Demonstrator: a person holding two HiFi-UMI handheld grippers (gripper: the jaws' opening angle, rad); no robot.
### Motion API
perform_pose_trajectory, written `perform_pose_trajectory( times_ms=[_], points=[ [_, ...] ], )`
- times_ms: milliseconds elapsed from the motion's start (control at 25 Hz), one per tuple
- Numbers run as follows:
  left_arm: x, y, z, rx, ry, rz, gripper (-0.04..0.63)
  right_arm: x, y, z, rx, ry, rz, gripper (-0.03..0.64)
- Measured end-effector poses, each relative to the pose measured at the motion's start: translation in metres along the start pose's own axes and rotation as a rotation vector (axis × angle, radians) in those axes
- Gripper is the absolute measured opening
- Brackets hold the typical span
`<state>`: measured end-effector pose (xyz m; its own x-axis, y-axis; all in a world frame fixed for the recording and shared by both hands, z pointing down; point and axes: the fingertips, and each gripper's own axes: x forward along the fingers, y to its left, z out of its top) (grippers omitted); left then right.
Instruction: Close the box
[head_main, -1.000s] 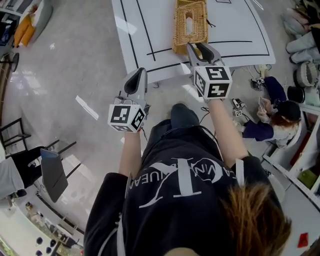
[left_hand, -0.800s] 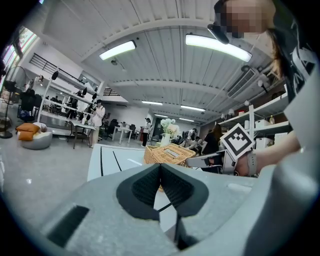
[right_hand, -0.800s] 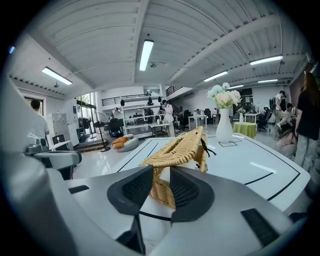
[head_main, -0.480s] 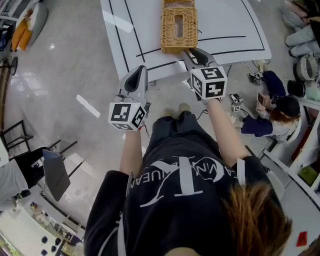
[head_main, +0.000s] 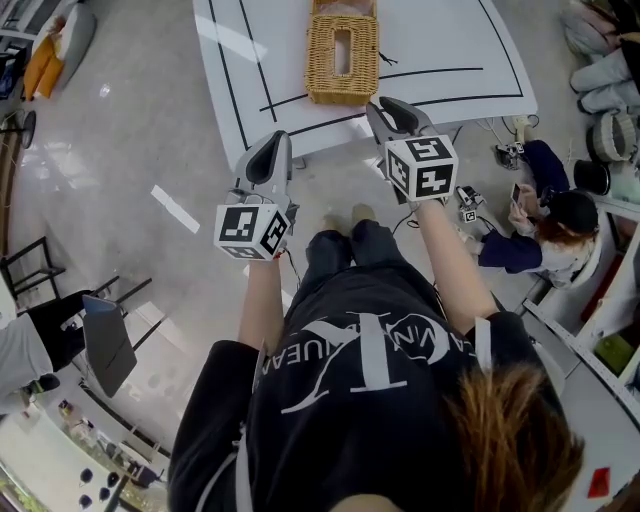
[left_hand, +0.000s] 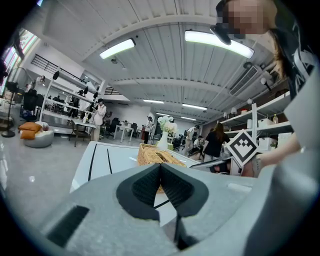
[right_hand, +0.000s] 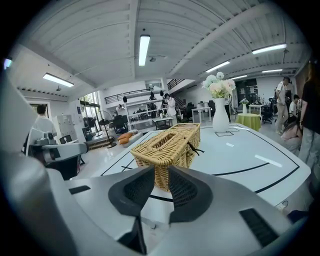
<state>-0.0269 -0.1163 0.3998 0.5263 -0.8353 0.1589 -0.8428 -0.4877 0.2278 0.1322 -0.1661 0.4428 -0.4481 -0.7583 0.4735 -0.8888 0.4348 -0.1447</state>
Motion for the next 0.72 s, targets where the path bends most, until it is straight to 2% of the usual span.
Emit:
perform_pose_trajectory(
  times_ms=[480,720],
  points=[
    [0.004,0.001,0.012,0.014,-0.021,0.043,0.008,-0.028,-0.025,0.012,-0.046,-0.060,-0.024,0.007],
    [0.001,0.008,0.024,0.024,-0.042,0.073,0.008,-0.036,-0.026,0.028,-0.063,-0.112,-0.016,-0.001]
  ],
)
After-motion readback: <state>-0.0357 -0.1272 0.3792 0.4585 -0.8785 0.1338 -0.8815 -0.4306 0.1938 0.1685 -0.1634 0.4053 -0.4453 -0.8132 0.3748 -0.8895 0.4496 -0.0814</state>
